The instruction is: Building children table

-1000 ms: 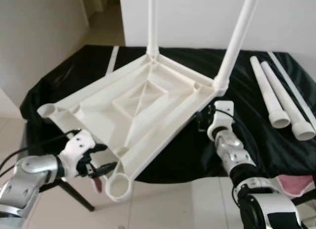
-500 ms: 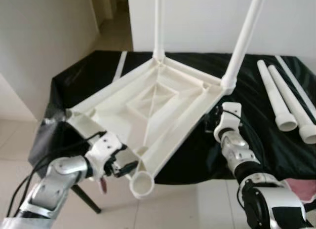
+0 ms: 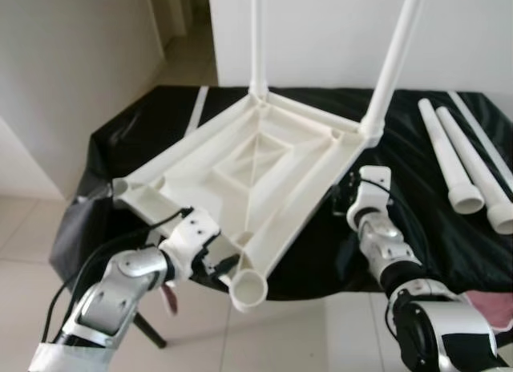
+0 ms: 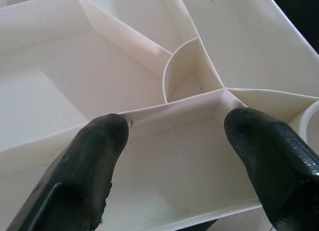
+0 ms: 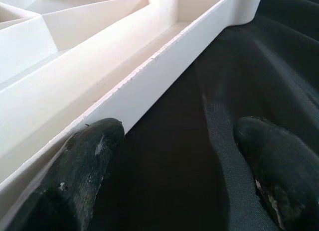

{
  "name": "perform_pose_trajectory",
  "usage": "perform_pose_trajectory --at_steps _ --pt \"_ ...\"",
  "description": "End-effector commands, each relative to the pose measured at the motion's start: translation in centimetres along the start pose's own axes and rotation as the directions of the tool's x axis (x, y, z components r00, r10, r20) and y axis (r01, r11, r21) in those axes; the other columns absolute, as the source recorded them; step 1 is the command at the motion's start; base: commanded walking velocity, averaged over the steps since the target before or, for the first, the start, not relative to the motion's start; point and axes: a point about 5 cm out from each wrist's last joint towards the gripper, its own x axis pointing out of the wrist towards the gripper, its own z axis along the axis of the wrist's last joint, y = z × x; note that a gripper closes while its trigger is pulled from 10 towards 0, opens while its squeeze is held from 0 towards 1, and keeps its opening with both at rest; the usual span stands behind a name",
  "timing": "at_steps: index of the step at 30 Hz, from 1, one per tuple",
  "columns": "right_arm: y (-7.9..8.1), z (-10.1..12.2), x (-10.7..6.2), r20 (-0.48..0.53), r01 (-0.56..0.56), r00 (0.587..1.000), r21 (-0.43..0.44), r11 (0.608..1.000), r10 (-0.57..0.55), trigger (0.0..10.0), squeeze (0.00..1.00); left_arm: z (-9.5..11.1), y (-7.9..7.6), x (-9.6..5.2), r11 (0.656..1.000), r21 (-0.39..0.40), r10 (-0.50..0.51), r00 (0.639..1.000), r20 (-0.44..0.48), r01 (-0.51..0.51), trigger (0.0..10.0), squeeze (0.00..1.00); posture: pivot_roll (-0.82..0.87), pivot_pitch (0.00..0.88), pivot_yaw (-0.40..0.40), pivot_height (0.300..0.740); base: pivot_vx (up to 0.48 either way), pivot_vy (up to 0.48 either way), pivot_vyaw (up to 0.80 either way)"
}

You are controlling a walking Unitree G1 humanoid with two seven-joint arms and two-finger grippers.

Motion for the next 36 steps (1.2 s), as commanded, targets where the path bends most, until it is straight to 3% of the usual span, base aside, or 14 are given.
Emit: perform_pose_trajectory --at_steps 1,11,12,15,19,24,30,36 --pt "2.2 -0.4 -0.1 -0.013 -0.09 0.996 -0.009 0.996 0.09 10.0 0.0 -1.7 -1.4 1.0 0.998 -0.039 -0.058 0.994 -0.091 0.054 10.0 0.0 0.06 0.019 0.014 0.74 0.0 0.0 0.0" --pt "2.3 -0.5 -0.1 -0.014 -0.096 0.995 -0.019 0.995 0.096 10.0 0.0 -1.3 0.8 -1.4 0.992 -0.047 0.108 0.972 -0.207 -0.12 10.0 0.0 0.07 0.018 0.015 0.74 0.0 0.0 0.0" --pt "2.4 -0.5 -0.1 -0.012 -0.099 0.995 -0.02 0.995 0.098 10.0 0.0 -0.6 1.9 -1.8 0.981 -0.036 0.18 0.962 -0.203 -0.191 10.0 0.0 0.08 0.017 0.017 0.74 0.0 0.0 0.0" --pt "2.5 -0.5 -0.1 -0.011 -0.099 0.995 -0.02 0.995 0.099 10.0 0.0 -0.3 2.3 -2.0 0.976 -0.041 0.203 0.958 -0.2 -0.215 10.0 0.0 0.08 0.017 0.017 0.74 0.0 0.0 0.0" --pt "2.7 -0.3 -0.1 -0.006 -0.105 0.994 -0.018 0.994 0.105 10.0 0.0 0.3 4.4 -3.1 0.937 -0.028 0.333 0.916 -0.223 -0.348 10.0 0.0 0.08 0.022 0.019 0.74 0.0 0.0 0.0" --pt "2.7 -0.4 -0.1 -0.006 -0.108 0.994 -0.019 0.994 0.108 10.0 0.0 0.8 5.4 -5.0 0.924 0.02 0.374 0.892 -0.253 -0.382 10.0 0.0 0.08 0.029 0.015 0.74 0.0 0.0 0.0" --pt "2.8 -0.4 -0.1 -0.008 -0.112 0.994 -0.021 0.993 0.112 10.0 0.0 1.6 5.4 -6.5 0.941 0.065 0.336 0.909 -0.244 -0.331 10.0 0.0 0.09 0.033 0.013 0.74 0.0 0.0 0.0" --pt "3.1 -0.2 0.0 -0.005 -0.119 0.993 -0.022 0.993 0.119 10.0 0.0 2.8 6.0 -7.9 0.937 0.161 0.331 0.936 -0.121 -0.31 10.0 0.0 0.1 0.034 0.004 0.74 0.0 0.0 0.0"
